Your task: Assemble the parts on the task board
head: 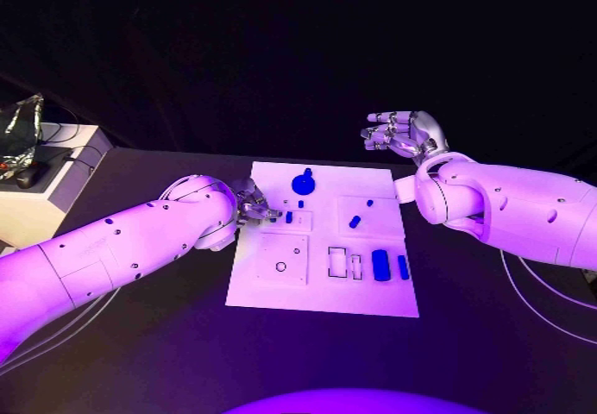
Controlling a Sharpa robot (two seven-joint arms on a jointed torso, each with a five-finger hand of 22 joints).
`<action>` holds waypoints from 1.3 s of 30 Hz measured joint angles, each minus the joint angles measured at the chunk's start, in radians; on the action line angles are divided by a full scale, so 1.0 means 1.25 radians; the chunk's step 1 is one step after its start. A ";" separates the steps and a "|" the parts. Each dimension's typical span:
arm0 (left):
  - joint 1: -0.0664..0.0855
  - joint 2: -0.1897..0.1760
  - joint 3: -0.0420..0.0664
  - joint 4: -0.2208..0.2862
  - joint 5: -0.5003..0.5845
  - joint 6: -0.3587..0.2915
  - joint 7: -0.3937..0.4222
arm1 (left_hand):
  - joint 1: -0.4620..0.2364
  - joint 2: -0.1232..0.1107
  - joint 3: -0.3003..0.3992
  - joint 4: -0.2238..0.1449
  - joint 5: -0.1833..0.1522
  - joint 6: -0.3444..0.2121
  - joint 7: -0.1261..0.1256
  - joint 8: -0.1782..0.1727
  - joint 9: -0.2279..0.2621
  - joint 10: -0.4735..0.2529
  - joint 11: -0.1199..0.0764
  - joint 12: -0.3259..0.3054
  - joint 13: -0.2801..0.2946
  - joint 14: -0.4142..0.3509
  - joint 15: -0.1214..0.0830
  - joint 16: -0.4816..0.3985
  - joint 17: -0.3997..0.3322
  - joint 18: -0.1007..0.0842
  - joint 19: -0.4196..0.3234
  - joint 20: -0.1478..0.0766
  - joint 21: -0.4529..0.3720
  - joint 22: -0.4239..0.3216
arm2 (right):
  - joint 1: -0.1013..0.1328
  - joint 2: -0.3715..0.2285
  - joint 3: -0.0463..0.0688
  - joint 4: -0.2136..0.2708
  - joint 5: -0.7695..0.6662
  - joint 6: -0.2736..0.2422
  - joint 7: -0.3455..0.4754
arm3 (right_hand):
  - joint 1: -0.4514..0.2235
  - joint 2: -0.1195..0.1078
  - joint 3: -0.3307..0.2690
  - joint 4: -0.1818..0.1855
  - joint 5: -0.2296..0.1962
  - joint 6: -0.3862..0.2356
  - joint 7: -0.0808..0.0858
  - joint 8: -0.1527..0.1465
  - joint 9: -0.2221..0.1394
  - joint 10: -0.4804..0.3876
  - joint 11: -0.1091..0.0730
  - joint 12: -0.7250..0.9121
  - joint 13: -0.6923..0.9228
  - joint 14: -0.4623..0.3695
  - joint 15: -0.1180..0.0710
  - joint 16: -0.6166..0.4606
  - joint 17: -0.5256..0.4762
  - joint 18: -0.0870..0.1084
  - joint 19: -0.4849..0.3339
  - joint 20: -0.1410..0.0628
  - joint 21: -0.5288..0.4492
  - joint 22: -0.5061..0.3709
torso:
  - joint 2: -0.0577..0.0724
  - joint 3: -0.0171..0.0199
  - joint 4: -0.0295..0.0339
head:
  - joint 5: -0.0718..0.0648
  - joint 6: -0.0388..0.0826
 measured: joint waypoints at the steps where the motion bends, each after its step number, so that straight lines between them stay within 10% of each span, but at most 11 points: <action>1: 0.000 0.000 0.000 0.000 0.000 0.000 0.000 | 0.000 0.000 -0.008 0.004 0.000 0.000 0.000 0.001 0.000 0.000 0.000 0.000 0.000 0.000 0.000 0.000 -0.001 0.000 0.000 0.000 0.000 0.000 | 0.000 0.000 0.000 0.000 0.000 0.000 0.000 | 0.000 0.000 0.000 0.000 0.000 0.000 0.000 0.000 0.000 0.000 0.000 0.000 0.000 0.000 0.000 0.000 0.000 0.000 0.000 0.000 0.000 0.000 | 0.000 0.0001 0.0000 | 0.000 0.000; 39: -0.002 -0.016 -0.001 0.020 -0.003 0.002 -0.004 | -0.003 -0.005 -0.097 0.033 0.000 -0.001 0.005 -0.001 0.002 -0.003 0.003 0.000 0.000 0.000 0.000 0.000 -0.005 0.000 0.003 0.003 0.000 0.000 | -0.001 -0.002 0.000 0.000 0.000 0.000 0.000 | 0.000 0.000 0.002 0.002 0.000 0.000 0.000 0.000 0.000 0.000 0.000 0.000 0.000 0.000 0.000 0.000 0.000 0.000 0.000 0.000 0.000 0.000 | -0.001 0.0001 0.0002 | 0.002 0.001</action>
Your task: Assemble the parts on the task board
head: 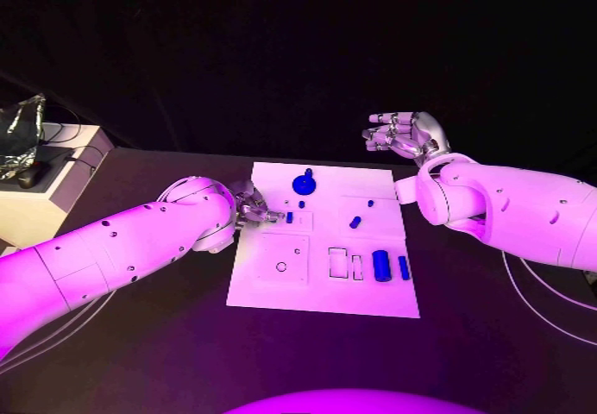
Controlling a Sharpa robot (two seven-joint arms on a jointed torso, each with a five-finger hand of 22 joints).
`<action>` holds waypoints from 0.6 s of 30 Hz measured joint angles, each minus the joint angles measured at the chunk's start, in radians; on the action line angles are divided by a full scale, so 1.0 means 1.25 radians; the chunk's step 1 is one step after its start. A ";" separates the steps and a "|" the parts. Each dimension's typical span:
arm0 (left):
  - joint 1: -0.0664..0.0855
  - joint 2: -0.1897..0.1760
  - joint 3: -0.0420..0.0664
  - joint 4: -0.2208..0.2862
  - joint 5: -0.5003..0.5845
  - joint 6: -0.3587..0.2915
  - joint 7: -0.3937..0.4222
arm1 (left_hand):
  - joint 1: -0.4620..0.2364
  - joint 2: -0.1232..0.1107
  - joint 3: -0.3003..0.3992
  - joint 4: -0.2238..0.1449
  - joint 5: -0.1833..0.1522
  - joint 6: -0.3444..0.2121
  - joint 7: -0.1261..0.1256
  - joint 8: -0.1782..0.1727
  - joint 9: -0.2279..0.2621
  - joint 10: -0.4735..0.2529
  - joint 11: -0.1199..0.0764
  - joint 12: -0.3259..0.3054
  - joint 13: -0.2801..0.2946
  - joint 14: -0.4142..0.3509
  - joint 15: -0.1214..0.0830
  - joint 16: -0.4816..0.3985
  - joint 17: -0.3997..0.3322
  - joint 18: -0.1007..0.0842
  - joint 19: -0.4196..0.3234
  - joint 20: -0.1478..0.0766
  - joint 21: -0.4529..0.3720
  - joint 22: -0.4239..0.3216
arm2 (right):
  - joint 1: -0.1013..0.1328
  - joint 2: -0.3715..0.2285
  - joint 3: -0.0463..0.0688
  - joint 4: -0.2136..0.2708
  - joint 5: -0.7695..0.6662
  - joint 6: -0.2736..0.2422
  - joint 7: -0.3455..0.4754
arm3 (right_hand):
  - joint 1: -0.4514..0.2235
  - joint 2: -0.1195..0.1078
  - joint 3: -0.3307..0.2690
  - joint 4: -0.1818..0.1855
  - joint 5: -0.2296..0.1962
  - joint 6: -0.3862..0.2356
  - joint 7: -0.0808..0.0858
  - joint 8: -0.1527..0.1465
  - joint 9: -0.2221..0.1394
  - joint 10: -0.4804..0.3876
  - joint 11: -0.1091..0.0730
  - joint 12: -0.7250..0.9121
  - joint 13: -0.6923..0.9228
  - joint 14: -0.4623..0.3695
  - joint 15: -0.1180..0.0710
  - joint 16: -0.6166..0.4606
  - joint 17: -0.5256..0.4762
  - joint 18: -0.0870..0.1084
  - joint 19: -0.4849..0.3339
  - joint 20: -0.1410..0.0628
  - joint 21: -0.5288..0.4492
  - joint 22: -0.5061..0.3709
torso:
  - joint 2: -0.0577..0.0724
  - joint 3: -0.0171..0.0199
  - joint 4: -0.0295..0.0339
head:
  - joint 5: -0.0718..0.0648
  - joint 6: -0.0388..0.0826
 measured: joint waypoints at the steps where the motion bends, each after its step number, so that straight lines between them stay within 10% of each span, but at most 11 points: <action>1: 0.000 0.000 0.000 0.000 0.000 0.000 0.000 | 0.000 0.000 0.000 0.000 0.000 0.000 0.000 0.000 0.000 0.000 0.000 0.000 0.000 0.000 0.000 0.000 0.000 0.000 0.000 0.000 0.000 0.000 | 0.000 0.000 0.000 0.000 0.000 0.000 0.000 | 0.000 0.000 0.000 0.000 0.000 0.000 0.000 0.000 0.000 0.000 0.000 0.000 0.000 0.000 0.000 0.000 0.000 0.000 0.000 0.000 0.000 0.000 | 0.000 0.0000 -0.0002 | 0.001 0.000; 18: 0.001 0.001 -0.001 0.002 -0.012 -0.005 -0.001 | 0.003 0.003 0.000 0.000 0.000 0.001 0.000 0.005 0.001 0.000 0.000 0.000 0.000 0.000 0.000 0.000 -0.001 0.000 0.000 0.000 0.000 0.000 | 0.000 -0.001 0.000 0.001 0.000 0.000 0.000 | 0.000 0.000 0.000 0.000 0.000 0.000 0.000 0.000 0.000 0.000 0.000 0.000 0.000 0.000 0.000 0.000 0.000 0.000 0.000 0.000 0.000 0.000 | 0.002 0.0002 -0.0004 | 0.000 0.001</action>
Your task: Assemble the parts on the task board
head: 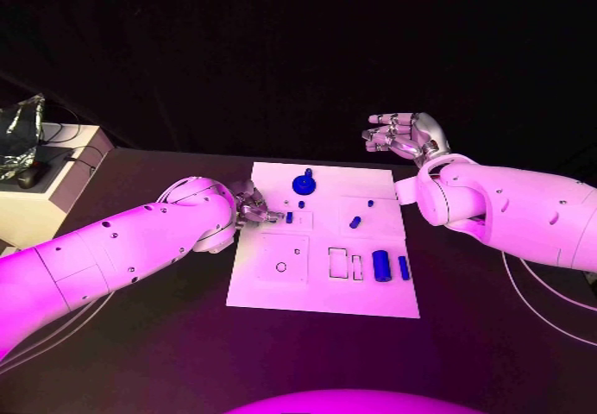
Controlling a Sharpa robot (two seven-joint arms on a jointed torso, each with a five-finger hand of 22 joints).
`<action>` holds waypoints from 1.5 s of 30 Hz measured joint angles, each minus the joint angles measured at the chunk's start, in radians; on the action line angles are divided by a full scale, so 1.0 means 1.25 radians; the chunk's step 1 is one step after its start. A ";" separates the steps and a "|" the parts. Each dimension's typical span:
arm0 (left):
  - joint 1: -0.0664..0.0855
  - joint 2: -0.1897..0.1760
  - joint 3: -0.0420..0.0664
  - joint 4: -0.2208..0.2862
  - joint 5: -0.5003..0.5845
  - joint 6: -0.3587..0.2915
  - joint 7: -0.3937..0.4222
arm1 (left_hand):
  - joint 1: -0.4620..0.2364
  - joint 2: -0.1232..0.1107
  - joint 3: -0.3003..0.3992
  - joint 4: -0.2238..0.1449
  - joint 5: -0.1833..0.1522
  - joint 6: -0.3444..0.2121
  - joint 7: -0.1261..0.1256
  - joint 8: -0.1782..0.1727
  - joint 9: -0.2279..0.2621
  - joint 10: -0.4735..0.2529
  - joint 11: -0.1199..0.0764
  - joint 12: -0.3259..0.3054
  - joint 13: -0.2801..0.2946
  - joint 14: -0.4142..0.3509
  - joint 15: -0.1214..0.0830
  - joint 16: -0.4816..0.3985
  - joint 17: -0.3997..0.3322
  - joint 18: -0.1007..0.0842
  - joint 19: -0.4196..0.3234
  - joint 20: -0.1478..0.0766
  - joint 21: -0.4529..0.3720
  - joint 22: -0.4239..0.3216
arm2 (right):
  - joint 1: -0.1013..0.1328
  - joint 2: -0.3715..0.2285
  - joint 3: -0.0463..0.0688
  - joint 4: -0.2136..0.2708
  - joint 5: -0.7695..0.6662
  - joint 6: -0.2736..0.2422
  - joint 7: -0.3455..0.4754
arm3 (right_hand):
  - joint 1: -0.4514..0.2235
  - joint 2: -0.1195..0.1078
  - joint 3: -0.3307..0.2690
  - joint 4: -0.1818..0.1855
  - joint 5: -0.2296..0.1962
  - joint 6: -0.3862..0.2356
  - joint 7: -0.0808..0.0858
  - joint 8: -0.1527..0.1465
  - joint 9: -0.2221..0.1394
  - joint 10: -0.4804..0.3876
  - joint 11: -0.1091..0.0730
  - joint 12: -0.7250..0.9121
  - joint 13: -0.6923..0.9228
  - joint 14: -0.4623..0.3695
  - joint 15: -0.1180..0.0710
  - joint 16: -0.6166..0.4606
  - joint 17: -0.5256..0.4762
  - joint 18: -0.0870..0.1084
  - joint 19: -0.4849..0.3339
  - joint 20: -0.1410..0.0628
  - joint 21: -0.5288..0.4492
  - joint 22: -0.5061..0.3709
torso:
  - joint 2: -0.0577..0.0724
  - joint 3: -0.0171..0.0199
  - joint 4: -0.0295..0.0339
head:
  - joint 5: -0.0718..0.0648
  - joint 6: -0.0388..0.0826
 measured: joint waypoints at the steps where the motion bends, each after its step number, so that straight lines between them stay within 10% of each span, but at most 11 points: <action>1: 0.000 0.000 0.000 0.000 0.000 0.000 0.000 | 0.000 0.000 0.000 0.000 0.000 0.000 0.000 0.000 0.000 0.000 0.000 0.000 0.000 0.000 0.000 0.000 0.000 0.000 0.000 0.000 0.000 0.000 | 0.000 0.000 0.000 0.000 0.000 0.000 0.000 | 0.000 0.000 0.000 0.000 0.000 0.000 0.000 0.000 0.000 0.000 0.000 0.000 0.000 0.000 0.000 0.000 0.000 0.000 0.000 0.000 0.000 0.000 | 0.000 0.0000 0.0000 | 0.000 0.000; 45: -0.005 -0.016 0.002 0.022 0.001 -0.015 -0.014 | 0.007 0.007 -0.002 -0.002 0.000 0.000 0.000 0.000 -0.002 0.000 0.000 0.000 0.000 0.000 0.000 0.000 0.002 0.000 0.000 0.000 0.000 0.000 | -0.001 -0.003 0.000 0.000 0.000 0.000 0.000 | 0.000 0.000 0.002 -0.002 0.000 0.000 0.000 0.000 0.000 0.000 0.000 0.000 0.000 0.000 0.000 0.000 0.000 0.000 0.000 0.000 0.000 0.000 | 0.000 -0.0002 0.0002 | 0.000 0.000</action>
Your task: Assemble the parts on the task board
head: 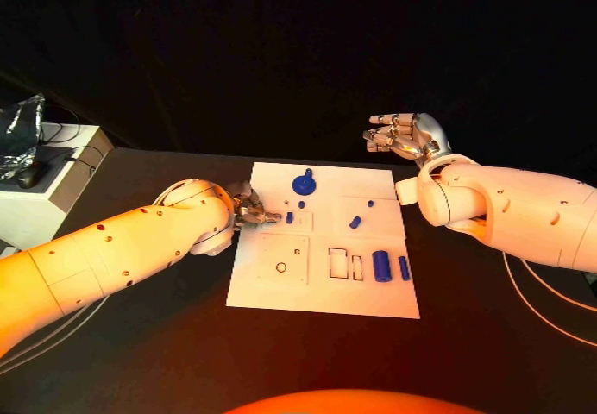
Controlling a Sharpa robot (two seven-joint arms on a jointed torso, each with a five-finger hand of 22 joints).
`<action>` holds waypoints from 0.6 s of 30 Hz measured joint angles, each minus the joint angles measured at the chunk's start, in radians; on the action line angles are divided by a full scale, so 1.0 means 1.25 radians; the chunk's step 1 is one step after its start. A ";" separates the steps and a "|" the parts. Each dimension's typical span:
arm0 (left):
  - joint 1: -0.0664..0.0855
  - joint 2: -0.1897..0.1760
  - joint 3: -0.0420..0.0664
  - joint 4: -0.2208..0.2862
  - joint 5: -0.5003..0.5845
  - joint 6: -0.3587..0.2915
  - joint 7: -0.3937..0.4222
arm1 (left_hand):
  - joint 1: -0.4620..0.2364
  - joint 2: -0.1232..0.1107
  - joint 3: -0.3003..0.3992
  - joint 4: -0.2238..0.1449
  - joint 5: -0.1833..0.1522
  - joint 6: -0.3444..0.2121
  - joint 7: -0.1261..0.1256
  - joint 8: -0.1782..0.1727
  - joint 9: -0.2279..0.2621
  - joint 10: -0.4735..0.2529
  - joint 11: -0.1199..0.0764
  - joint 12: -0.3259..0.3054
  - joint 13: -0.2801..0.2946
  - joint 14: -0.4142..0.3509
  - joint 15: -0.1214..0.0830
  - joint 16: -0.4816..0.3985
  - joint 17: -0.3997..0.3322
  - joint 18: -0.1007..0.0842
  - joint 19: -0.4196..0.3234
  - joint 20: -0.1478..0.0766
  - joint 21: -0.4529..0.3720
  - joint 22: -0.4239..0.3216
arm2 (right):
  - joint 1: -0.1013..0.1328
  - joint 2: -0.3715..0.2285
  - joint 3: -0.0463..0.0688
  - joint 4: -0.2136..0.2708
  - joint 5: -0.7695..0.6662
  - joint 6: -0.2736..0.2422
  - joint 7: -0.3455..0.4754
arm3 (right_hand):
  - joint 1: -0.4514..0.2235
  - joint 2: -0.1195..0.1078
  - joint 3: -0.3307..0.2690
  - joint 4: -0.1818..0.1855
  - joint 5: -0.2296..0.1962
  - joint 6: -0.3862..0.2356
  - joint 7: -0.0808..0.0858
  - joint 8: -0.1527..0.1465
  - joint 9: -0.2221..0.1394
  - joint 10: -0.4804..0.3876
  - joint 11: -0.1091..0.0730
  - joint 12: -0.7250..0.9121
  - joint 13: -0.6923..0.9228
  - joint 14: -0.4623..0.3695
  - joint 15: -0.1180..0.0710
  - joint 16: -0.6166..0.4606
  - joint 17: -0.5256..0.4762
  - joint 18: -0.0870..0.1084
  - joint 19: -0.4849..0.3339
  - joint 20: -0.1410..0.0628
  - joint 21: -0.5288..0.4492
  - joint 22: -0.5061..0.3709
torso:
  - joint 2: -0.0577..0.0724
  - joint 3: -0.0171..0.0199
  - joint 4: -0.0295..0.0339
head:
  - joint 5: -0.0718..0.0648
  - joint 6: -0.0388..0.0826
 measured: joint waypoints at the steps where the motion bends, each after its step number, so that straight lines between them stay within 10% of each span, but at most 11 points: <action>1: 0.000 0.001 0.000 0.000 0.000 -0.001 0.000 | 0.000 0.000 0.000 0.000 0.000 0.000 0.000 0.000 -0.001 0.000 0.000 0.000 0.000 0.000 0.000 0.000 0.000 0.000 0.000 0.000 0.000 0.000 | 0.000 0.000 0.000 0.000 0.000 0.000 0.000 | 0.000 0.000 0.000 0.000 0.000 0.000 0.000 0.000 0.000 0.000 0.000 0.000 0.000 0.000 0.000 0.000 0.000 0.000 0.000 0.000 0.000 0.000 | 0.000 0.0000 0.0000 | 0.000 0.000; 18: -0.003 0.003 0.005 0.005 0.005 -0.011 0.002 | 0.015 0.008 0.005 0.000 0.000 0.000 0.000 0.000 0.000 0.000 0.000 0.000 -0.001 0.000 0.000 0.000 0.002 0.000 0.000 0.000 0.003 0.000 | -0.001 0.001 0.000 -0.001 0.000 0.000 0.000 | 0.000 0.000 0.005 0.000 0.000 0.000 0.000 0.000 0.000 0.000 0.000 0.000 0.000 0.000 0.000 0.000 0.000 0.000 0.000 0.000 0.000 0.000 | -0.001 0.0009 0.0001 | 0.002 0.002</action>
